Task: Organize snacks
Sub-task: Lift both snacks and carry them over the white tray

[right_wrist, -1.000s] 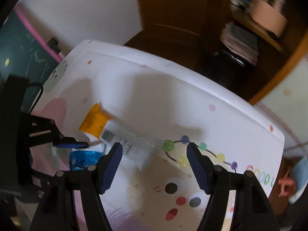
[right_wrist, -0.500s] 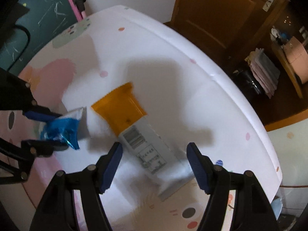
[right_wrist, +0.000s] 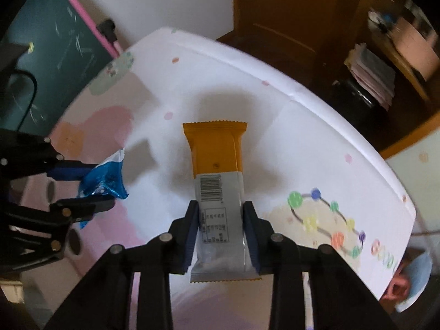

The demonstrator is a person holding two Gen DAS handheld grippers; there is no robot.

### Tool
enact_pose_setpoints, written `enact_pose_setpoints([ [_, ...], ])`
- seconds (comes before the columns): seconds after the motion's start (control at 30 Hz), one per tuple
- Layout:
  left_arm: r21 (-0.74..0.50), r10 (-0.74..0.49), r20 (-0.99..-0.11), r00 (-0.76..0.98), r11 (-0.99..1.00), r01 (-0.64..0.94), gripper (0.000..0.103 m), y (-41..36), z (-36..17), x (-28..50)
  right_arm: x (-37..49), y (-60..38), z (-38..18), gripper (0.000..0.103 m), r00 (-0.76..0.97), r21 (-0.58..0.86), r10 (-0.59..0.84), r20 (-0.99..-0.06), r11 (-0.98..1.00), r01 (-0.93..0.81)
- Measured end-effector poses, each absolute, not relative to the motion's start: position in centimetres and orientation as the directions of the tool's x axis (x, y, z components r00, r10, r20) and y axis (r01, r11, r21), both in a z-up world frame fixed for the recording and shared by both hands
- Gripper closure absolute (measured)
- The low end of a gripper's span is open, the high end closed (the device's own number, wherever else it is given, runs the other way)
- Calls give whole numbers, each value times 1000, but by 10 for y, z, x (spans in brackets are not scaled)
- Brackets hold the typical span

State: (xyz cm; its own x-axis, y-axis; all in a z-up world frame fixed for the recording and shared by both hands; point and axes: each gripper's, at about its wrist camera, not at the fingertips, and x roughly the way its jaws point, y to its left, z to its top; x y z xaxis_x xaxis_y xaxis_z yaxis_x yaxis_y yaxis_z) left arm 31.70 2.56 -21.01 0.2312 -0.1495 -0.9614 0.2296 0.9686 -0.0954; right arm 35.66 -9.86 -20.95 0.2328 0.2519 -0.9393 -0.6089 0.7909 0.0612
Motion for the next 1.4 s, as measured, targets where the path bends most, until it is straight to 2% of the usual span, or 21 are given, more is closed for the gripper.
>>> enact_pose_setpoints([
  [0.43, -69, -148, -941, 304, 964, 256, 76, 26, -112, 238, 237, -141, -93, 71, 367, 138, 346, -864, 861, -489],
  [0.73, -96, -198, -921, 335, 950, 298, 76, 26, -69, 153, 142, -144, -46, 71, 444, 172, 366, -818, 892, -418],
  [1.17, -117, -238, -911, 337, 932, 342, 76, 2, -54, 66, 39, -159, -38, 71, 494, 226, 344, -799, 932, -283],
  [1.4, -129, -246, -915, 319, 929, 348, 76, -17, -71, 41, 8, -172, -61, 71, 477, 221, 269, -837, 963, -157],
])
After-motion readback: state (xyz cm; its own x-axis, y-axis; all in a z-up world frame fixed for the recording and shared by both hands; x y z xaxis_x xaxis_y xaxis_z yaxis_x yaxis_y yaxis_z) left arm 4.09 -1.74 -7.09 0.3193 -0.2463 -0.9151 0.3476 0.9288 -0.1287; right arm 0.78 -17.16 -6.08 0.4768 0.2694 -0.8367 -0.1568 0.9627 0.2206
